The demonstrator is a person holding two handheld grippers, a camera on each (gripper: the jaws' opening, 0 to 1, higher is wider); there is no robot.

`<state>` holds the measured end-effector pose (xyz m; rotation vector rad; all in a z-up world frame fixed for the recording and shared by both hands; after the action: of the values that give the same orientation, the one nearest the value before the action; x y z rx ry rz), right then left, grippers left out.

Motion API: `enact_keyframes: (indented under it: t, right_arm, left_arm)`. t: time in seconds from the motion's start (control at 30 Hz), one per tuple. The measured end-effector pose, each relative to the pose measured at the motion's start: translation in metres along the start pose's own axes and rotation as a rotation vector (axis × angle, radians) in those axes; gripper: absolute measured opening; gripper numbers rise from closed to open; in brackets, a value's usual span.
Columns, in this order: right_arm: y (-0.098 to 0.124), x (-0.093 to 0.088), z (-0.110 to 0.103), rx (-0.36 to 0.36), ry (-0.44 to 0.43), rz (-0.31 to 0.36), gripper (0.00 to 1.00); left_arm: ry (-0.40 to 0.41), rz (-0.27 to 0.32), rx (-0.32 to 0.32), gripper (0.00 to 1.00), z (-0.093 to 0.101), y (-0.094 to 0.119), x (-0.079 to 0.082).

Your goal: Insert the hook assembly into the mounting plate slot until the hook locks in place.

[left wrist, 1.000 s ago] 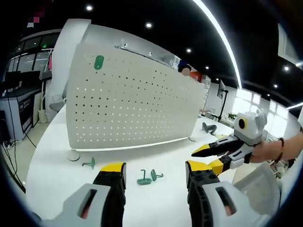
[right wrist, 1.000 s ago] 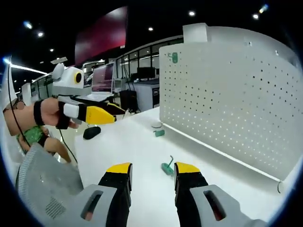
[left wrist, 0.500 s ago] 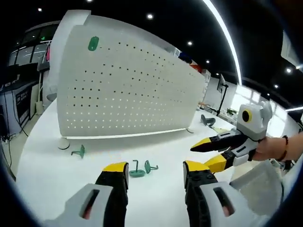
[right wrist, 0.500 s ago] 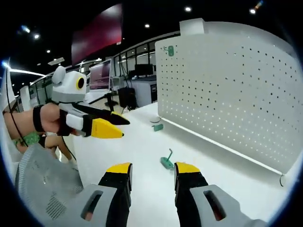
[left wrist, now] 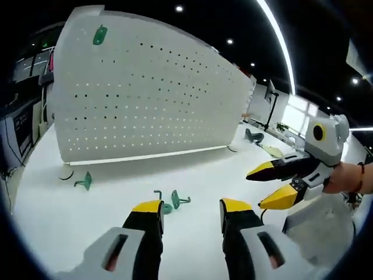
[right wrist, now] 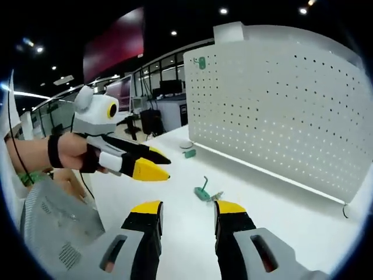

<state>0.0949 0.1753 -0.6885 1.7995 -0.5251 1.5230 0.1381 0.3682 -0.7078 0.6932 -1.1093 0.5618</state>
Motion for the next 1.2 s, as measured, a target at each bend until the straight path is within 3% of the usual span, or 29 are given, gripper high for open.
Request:
enact_keyframes:
  t: [0.47, 0.7, 1.2]
  right_arm:
    - [0.015, -0.008, 0.007, -0.043, -0.029, -0.003, 0.34]
    - [0.021, -0.013, 0.008, -0.06, -0.039, -0.016, 0.34]
    - [0.034, -0.018, 0.011, -0.099, -0.053, -0.031, 0.34]
  left_arm:
    - [0.009, -0.065, 0.008, 0.31, 0.0, -0.021, -0.012]
    - [-0.029, -0.055, 0.075, 0.28, -0.005, -0.029, -0.013]
    - [-0.078, -0.098, 0.097, 0.23, -0.009, -0.058, -0.035]
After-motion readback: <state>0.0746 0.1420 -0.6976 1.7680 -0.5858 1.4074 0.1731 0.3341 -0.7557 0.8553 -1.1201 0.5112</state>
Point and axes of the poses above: the point that each gripper's makers call its tool centre point, and the gripper's own axes: y roughly backward along the fingers, z roughly to its right, x roughly out of its top, the point moved 9 cm from there along y, roughly backward along the fingers, and after that the axes turned 11 degrees about z, right-handed, at the moved point
